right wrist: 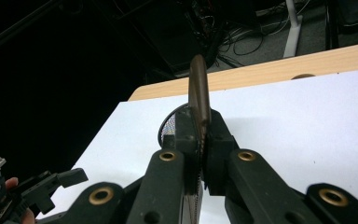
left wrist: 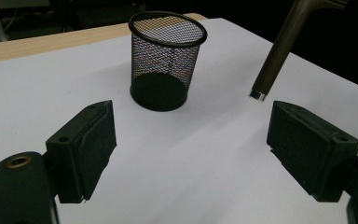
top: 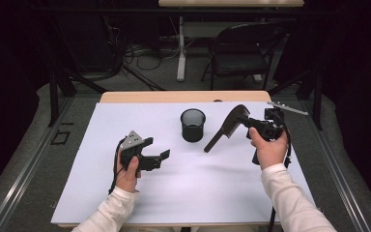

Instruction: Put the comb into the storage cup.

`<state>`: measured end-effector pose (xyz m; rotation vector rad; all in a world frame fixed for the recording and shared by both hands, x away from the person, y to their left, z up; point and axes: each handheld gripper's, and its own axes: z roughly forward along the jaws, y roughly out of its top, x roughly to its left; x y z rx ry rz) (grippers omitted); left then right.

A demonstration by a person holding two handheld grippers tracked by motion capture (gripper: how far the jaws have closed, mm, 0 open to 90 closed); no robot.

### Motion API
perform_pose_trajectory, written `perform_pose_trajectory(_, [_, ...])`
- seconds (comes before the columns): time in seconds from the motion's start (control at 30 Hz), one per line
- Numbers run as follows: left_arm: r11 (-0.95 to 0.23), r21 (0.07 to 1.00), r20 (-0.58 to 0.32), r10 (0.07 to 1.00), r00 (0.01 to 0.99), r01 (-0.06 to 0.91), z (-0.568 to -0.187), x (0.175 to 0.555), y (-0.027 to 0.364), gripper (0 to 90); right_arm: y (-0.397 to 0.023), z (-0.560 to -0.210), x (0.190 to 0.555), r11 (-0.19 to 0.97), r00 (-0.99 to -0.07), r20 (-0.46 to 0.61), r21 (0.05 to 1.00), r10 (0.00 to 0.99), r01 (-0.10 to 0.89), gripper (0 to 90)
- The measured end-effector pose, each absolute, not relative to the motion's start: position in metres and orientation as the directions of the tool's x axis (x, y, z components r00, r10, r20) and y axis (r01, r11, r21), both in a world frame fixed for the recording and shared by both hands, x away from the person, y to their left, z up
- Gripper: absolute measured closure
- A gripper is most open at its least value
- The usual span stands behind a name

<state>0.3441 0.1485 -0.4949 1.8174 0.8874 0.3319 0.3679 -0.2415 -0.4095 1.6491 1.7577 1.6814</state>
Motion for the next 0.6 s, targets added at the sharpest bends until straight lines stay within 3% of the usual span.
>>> perform_pose_trajectory(0.6, [-0.18,0.888,-0.184,0.704,0.686,0.423,-0.495,0.344,0.148,16.0,-0.237,-0.388,0.386,-0.242,-0.347,0.472,0.809,0.81,0.536,87.1])
